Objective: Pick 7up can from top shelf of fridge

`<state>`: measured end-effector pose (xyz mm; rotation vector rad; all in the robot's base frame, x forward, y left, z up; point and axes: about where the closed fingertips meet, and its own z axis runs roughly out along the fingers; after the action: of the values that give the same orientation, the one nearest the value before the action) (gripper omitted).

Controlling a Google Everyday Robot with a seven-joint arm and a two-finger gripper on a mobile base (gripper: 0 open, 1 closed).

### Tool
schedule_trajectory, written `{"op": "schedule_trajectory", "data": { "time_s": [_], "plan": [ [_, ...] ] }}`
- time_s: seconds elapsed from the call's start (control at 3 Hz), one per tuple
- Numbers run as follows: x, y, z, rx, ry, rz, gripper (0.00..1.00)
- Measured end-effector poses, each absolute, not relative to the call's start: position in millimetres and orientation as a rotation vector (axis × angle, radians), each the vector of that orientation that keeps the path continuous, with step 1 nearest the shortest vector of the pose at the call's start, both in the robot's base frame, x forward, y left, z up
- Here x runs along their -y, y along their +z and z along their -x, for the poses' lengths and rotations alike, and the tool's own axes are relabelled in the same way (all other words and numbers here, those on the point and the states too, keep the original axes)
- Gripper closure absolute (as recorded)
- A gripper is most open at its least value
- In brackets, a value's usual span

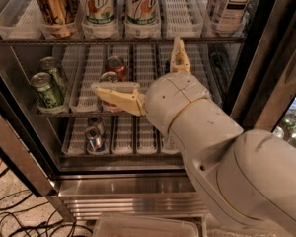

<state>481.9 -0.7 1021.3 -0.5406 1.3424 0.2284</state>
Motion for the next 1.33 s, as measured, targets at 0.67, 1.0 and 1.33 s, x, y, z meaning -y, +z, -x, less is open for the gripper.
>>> {"op": "schedule_trajectory", "data": {
  "time_s": [0.67, 1.0, 1.33],
  "plan": [
    [31, 1041, -473, -1.328, 0.197, 0.598, 0.0],
    [46, 1046, -481, -1.328, 0.24, 0.639, 0.0],
    [46, 1046, -481, -1.328, 0.24, 0.639, 0.0]
  ]
}}
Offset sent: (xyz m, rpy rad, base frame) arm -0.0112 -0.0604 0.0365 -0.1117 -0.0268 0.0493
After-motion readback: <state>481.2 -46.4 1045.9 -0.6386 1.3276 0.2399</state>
